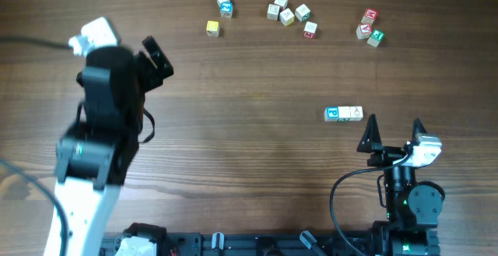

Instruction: Form a horizontal line

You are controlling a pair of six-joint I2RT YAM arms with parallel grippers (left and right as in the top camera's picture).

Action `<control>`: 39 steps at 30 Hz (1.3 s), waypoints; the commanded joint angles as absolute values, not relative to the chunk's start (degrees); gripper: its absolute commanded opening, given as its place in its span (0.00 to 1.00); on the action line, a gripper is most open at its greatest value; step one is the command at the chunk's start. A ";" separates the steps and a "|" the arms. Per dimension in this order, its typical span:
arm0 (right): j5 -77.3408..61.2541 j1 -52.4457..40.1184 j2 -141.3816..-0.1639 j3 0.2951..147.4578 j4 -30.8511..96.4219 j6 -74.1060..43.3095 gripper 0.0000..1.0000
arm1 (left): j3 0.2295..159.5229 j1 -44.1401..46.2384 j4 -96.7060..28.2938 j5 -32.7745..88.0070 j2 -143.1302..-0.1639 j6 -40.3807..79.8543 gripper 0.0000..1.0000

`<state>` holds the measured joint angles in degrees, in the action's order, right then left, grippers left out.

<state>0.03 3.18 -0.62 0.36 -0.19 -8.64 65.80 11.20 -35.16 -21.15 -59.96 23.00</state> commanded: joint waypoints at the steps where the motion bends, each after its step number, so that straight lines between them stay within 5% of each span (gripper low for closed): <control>1: -0.69 2.96 -0.21 0.30 -0.30 -7.53 1.00 | 50.61 11.40 -27.11 -21.30 -48.47 22.92 1.00; 8: -0.69 2.96 -0.21 0.30 -0.30 -7.53 1.00 | 20.14 8.12 -13.54 -21.08 -17.80 30.33 1.00; 15: -0.69 2.96 -0.21 0.30 -0.32 -7.51 1.00 | 2.39 8.14 3.66 -20.40 -7.11 30.96 1.00; 28: -0.69 2.96 -0.27 0.30 -0.32 -7.53 1.00 | 0.32 8.14 5.34 -22.57 -0.16 30.89 1.00; 39: -0.69 2.96 -0.27 0.30 -0.32 -7.51 1.00 | 0.32 8.14 -3.27 -13.04 -0.16 20.97 1.00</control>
<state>0.03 3.18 -0.67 0.36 -0.01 -8.64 0.64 8.49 -3.03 -15.03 -0.75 24.01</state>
